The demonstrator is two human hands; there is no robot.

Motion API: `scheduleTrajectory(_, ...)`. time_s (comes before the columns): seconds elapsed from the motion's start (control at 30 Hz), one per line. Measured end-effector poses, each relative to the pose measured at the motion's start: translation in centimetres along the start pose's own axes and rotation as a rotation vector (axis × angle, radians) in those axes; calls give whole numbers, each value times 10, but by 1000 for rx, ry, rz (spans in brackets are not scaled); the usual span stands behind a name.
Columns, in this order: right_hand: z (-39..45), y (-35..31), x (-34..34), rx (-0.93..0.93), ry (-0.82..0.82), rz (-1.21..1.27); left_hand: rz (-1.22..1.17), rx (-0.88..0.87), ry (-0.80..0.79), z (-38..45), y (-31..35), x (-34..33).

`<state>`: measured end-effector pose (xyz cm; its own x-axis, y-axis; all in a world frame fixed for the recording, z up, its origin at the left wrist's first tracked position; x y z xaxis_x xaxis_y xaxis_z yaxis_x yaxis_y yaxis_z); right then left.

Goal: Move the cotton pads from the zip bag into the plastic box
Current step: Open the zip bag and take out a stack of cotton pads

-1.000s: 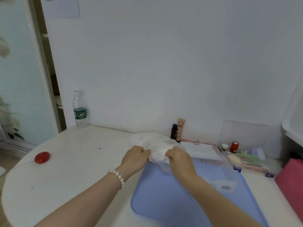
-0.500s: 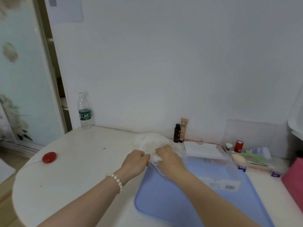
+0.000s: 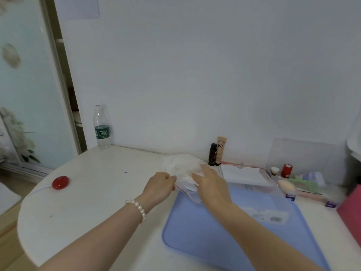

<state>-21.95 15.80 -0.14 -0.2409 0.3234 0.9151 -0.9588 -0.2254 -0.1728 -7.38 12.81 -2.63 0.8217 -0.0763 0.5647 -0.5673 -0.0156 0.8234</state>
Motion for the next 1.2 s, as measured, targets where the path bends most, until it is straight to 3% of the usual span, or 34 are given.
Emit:
scheduleTrajectory(0.13, -21, -1, 34, 91, 221, 85, 3, 8, -8, 0, 1, -3)
scheduleTrajectory(0.27, -37, 37, 32, -268, 201, 786, 21, -5, 28, -2, 5, -6)
scheduleTrajectory(0.4, -49, 50, 13, -479, 166, 1551, -9, -4, 111, -9, 7, -2)
scheduleTrajectory(0.5, -56, 54, 6, -542, 169, 1765, -12, -25, 166, -12, 6, 0)
scheduleTrajectory(0.57, -61, 58, 2, -563, 191, 1804, -18, -112, 264, -22, 13, 5)
scheduleTrajectory(0.63, -65, 65, 0, -571, 213, 1806, -65, -333, 387, -46, 37, 11)
scheduleTrajectory(0.73, -66, 72, 5, -525, 231, 1778, -294, -522, 338, -74, 63, 0)
scheduleTrajectory(0.87, -65, 83, 25, -390, 205, 1615, -655, -224, 4, -61, 65, -57)
scheduleTrajectory(0.93, -65, 88, 37, -349, 181, 1495, -808, -41, -238, -56, 66, -94)
scheduleTrajectory(1.03, -68, 94, 43, -326, 83, 1310, -953, 38, -564, -57, 74, -133)
scheduleTrajectory(1.1, -71, 99, 42, -340, 58, 1208, -957, 75, -614, -53, 73, -145)
scheduleTrajectory(1.2, -73, 118, 43, -357, 242, 1028, -943, 132, -555, -42, 66, -154)
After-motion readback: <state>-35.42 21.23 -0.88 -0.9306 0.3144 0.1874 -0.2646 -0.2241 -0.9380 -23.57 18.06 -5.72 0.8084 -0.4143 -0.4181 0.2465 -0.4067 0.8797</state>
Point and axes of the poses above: each hand's wrist, its own z-axis towards the middle knuckle, its own x-axis out of the back of the hand, y = z × x, the point moved 10 cm from there along z, towards the middle knuckle, and after that the axes turned 5 degrees about x, right-handed, at the moved point
